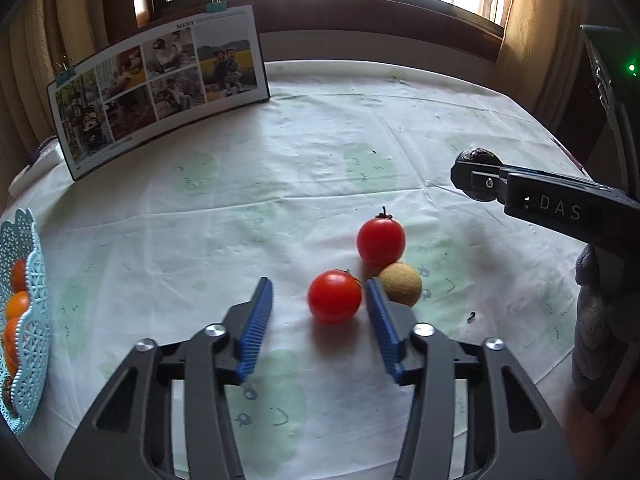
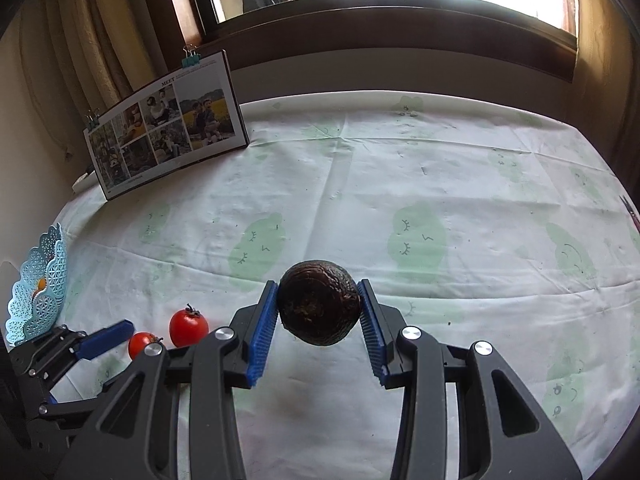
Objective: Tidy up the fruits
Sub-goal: 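Grasp a red tomato with the left tool while the right tool holds the dark fruit, then release the tomato into the basket from left tool while right tool holds dark fruit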
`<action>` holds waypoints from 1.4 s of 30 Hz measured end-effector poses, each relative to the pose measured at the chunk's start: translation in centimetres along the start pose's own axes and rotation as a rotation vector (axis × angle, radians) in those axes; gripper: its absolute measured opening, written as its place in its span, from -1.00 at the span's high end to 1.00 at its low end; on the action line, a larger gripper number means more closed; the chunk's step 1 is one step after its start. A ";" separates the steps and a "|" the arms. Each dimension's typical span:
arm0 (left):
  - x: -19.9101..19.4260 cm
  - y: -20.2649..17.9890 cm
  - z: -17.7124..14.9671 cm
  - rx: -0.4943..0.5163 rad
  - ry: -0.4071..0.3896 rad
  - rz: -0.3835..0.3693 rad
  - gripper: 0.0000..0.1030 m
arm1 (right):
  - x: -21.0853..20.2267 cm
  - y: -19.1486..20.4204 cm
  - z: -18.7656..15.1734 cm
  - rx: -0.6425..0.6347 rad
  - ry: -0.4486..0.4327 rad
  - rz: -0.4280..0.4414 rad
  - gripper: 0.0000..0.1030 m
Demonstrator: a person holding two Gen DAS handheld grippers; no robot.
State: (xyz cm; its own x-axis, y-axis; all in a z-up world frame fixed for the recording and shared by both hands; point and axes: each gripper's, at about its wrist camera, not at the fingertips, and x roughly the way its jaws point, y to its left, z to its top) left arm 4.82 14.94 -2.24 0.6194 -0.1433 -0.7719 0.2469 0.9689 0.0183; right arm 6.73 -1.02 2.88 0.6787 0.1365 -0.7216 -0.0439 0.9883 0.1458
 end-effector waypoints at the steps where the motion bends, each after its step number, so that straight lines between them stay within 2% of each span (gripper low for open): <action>1: 0.1 -0.1 0.0 -0.002 0.005 -0.007 0.21 | -0.1 0.1 0.0 -0.006 -0.004 -0.002 0.21; 2: 0.2 -0.1 -0.1 -0.003 0.003 -0.004 0.23 | -0.2 0.2 0.0 -0.012 -0.008 -0.005 0.21; 5: 0.1 -0.2 -0.1 -0.007 0.000 -0.011 0.46 | -0.5 0.6 0.0 -0.034 -0.023 -0.020 0.21; 12: -0.4 0.1 -0.3 -0.030 -0.016 -0.012 0.46 | -1.0 1.0 -0.1 -0.053 -0.042 -0.032 0.21; 25: -3.9 2.8 -0.1 -0.096 -0.104 0.114 0.46 | -1.6 2.0 -0.3 -0.077 -0.053 -0.017 0.21; 42: -10.1 12.4 -1.6 -0.289 -0.212 0.341 0.46 | -1.9 3.9 -1.0 -0.098 -0.050 0.013 0.21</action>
State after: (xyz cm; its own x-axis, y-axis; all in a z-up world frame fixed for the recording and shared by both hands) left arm 0.41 28.76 4.77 0.7741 0.1831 -0.6059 -0.1944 0.9798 0.0477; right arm 4.58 2.65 4.15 0.7131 0.1485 -0.6851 -0.1231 0.9886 0.0862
